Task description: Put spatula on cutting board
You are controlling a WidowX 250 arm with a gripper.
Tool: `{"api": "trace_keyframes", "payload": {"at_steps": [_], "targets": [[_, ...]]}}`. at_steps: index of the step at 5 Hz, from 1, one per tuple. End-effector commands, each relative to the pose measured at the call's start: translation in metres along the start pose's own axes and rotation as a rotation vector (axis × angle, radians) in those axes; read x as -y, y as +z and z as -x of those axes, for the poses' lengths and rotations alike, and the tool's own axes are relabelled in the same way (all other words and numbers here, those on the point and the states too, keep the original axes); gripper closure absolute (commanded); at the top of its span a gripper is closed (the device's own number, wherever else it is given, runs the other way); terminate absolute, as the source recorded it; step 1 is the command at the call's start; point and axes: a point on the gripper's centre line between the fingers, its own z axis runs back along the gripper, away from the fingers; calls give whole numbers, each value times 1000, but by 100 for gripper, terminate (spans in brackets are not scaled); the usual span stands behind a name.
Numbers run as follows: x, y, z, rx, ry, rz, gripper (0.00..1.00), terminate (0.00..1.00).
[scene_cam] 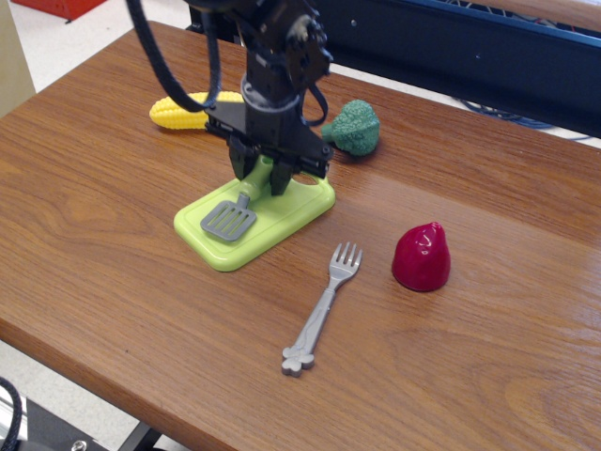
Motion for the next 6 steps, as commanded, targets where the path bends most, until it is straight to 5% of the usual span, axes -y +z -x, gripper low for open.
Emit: {"api": "trace_keyframes", "payload": {"at_steps": [1,5,6], "targets": [[-21,20,-27,-9,60,77,0,0],[-29,63,-45,80,149,143,0,0],[-29,63,-45,80,149,143,0,100]]}}
